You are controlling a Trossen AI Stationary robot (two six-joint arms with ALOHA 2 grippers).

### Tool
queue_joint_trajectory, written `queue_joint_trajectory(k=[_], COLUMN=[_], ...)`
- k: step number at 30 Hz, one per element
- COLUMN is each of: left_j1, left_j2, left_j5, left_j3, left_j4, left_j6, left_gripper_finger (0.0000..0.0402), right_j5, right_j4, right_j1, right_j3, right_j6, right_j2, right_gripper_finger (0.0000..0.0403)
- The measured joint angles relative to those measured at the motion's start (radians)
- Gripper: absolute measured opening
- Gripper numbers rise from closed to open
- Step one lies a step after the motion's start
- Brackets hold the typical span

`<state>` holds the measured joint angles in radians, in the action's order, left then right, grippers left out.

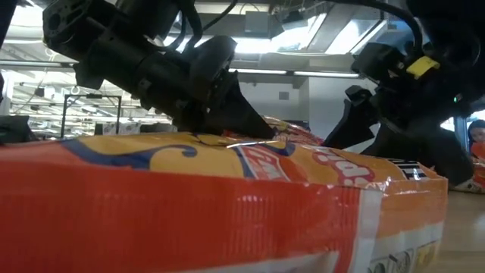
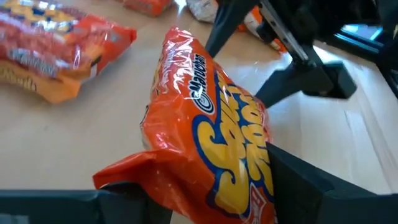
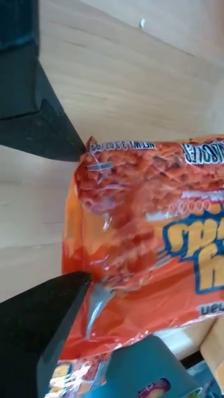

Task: Sort Maruchan noodles
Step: Put the orange noodle pack into the yellow bin

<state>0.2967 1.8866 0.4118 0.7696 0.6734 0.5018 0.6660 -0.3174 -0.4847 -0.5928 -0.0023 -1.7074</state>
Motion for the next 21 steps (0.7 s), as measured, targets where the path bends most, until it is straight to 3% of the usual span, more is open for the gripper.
queue_joint_trajectory(k=[5,13,16,21], left_j1=[0.019,0.057,0.080,0.131], left_j2=[0.000,0.000,-0.007,-0.039], left_j5=[-0.016,0.004,0.043,0.182], left_j3=[0.001,0.001,0.001,0.002], left_j4=[0.008,0.036,0.043,0.043], left_j6=[-0.064,-0.211,-0.271,-0.357], left_gripper_finger=[0.0197,0.0176,0.0174,0.0174], right_j5=[-0.025,-0.242,-0.272,-0.264], right_j4=[0.260,0.781,0.784,0.451], right_j1=[0.001,0.001,0.000,0.026], right_j3=[-0.038,-0.166,-0.138,0.024], right_j6=[0.080,0.345,0.365,0.267], right_j2=[0.075,0.193,0.231,0.267], right_gripper_finger=[0.0305,0.0305,0.0305,0.0305])
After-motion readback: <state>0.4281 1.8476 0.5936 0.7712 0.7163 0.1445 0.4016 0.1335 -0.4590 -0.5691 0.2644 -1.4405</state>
